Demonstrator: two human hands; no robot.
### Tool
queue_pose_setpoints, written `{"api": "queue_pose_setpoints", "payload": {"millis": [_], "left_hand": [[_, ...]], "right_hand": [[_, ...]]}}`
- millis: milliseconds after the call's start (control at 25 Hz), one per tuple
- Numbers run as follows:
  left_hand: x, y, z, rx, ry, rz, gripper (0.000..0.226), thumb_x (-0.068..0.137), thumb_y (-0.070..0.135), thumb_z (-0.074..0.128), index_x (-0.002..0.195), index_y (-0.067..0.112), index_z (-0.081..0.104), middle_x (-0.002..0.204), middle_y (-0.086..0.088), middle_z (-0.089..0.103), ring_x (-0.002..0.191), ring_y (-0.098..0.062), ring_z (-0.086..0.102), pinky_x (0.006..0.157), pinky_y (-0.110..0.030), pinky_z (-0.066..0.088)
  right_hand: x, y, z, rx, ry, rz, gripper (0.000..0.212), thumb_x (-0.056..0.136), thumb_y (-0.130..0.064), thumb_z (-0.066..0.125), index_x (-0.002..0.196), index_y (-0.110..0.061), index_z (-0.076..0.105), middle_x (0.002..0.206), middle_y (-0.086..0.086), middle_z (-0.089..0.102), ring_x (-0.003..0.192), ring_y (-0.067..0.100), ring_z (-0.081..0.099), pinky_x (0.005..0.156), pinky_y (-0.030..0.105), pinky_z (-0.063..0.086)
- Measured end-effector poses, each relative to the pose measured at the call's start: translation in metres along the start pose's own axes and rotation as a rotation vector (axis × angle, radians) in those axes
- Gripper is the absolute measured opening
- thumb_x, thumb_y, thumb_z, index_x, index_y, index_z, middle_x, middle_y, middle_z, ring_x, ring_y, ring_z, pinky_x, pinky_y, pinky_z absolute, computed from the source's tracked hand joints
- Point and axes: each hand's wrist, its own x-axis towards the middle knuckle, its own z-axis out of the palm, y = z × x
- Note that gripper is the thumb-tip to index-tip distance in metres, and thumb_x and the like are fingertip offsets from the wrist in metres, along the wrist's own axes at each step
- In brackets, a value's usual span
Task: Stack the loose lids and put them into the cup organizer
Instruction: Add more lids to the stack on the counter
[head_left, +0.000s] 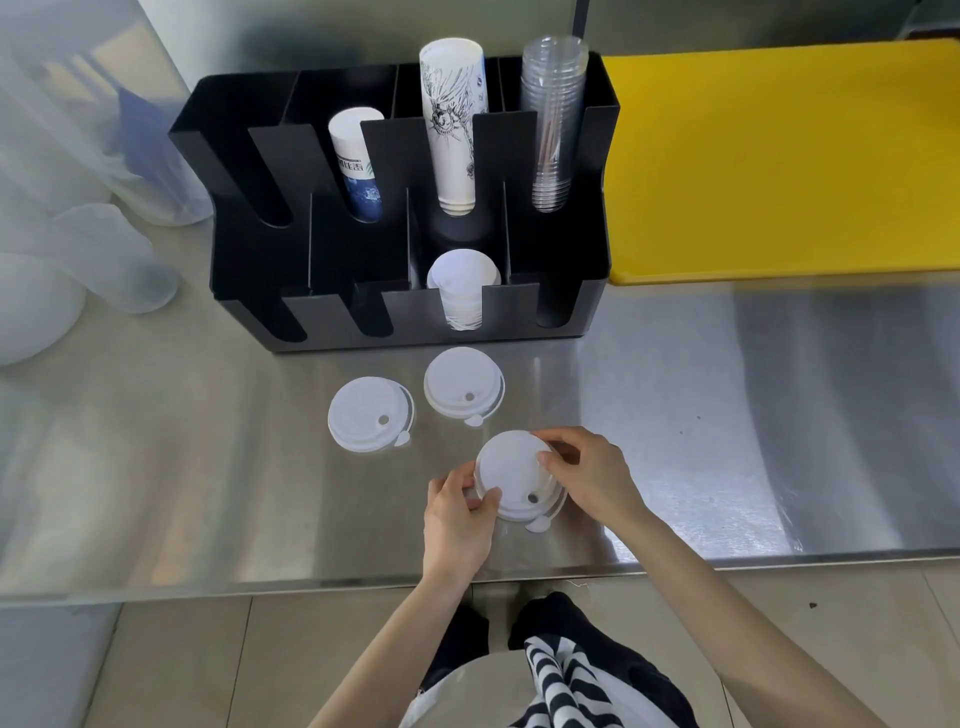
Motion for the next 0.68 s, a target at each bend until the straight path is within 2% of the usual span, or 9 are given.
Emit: {"api": "queue_pose_setpoints", "payload": {"millis": [160, 240, 320, 440, 520, 600, 680], "left_hand": [[0.000, 0.000, -0.002, 0.061, 0.013, 0.052, 0.034, 0.086, 0.019, 0.055, 0.120, 0.018, 0.051, 0.118, -0.009, 0.051, 0.078, -0.012, 0.055, 0.078, -0.022, 0.038], [0.002, 0.000, -0.004, 0.088, 0.007, 0.087, 0.037, 0.085, 0.019, 0.057, 0.121, 0.018, 0.050, 0.120, -0.010, 0.053, 0.082, -0.014, 0.056, 0.079, -0.022, 0.038], [0.003, -0.002, -0.006, 0.090, -0.032, 0.103, 0.049, 0.080, 0.022, 0.062, 0.126, 0.020, 0.045, 0.126, -0.007, 0.051, 0.096, -0.016, 0.056, 0.085, -0.024, 0.041], [0.005, -0.009, -0.009, 0.129, -0.080, 0.178, 0.070, 0.074, 0.024, 0.069, 0.135, 0.021, 0.035, 0.138, -0.003, 0.042, 0.121, -0.025, 0.040, 0.099, -0.030, 0.035], [0.008, -0.013, -0.012, 0.213, -0.062, 0.245, 0.074, 0.074, 0.029, 0.068, 0.136, 0.022, 0.030, 0.141, 0.000, 0.040, 0.123, -0.025, 0.035, 0.099, -0.027, 0.028], [0.011, -0.014, -0.014, 0.268, -0.039, 0.287, 0.073, 0.074, 0.034, 0.067, 0.136, 0.023, 0.030, 0.141, 0.003, 0.040, 0.121, -0.024, 0.037, 0.100, -0.033, 0.030], [0.013, -0.015, -0.015, 0.287, -0.029, 0.303, 0.071, 0.074, 0.036, 0.067, 0.135, 0.026, 0.031, 0.141, 0.006, 0.040, 0.118, -0.024, 0.038, 0.099, -0.036, 0.032]], "right_hand": [[-0.001, 0.002, 0.003, 0.001, 0.020, -0.009, 0.025, 0.082, -0.014, 0.058, 0.107, -0.018, 0.063, 0.112, 0.002, 0.066, 0.089, 0.008, 0.053, 0.066, -0.003, 0.037], [0.000, 0.001, 0.004, 0.007, 0.023, -0.007, 0.026, 0.082, -0.015, 0.058, 0.107, -0.018, 0.062, 0.111, 0.002, 0.066, 0.088, 0.008, 0.053, 0.066, -0.007, 0.035], [-0.001, 0.000, 0.005, -0.007, 0.005, -0.008, 0.028, 0.083, -0.017, 0.056, 0.110, -0.020, 0.061, 0.113, 0.001, 0.065, 0.089, 0.007, 0.052, 0.068, -0.001, 0.037], [-0.001, -0.002, 0.005, -0.009, -0.025, -0.007, 0.031, 0.084, -0.020, 0.054, 0.114, -0.024, 0.058, 0.117, -0.001, 0.064, 0.092, 0.007, 0.052, 0.080, 0.016, 0.037], [-0.003, -0.004, 0.005, -0.030, -0.055, -0.037, 0.036, 0.084, -0.020, 0.055, 0.119, -0.024, 0.053, 0.125, -0.002, 0.058, 0.101, 0.010, 0.052, 0.087, 0.021, 0.038], [-0.006, -0.004, 0.006, -0.085, -0.061, -0.081, 0.045, 0.083, -0.019, 0.057, 0.126, -0.019, 0.046, 0.134, -0.001, 0.049, 0.115, 0.017, 0.050, 0.098, 0.027, 0.040], [-0.009, -0.004, 0.007, -0.121, -0.058, -0.104, 0.051, 0.082, -0.018, 0.059, 0.130, -0.017, 0.041, 0.137, -0.001, 0.045, 0.121, 0.019, 0.047, 0.104, 0.031, 0.038]]}}
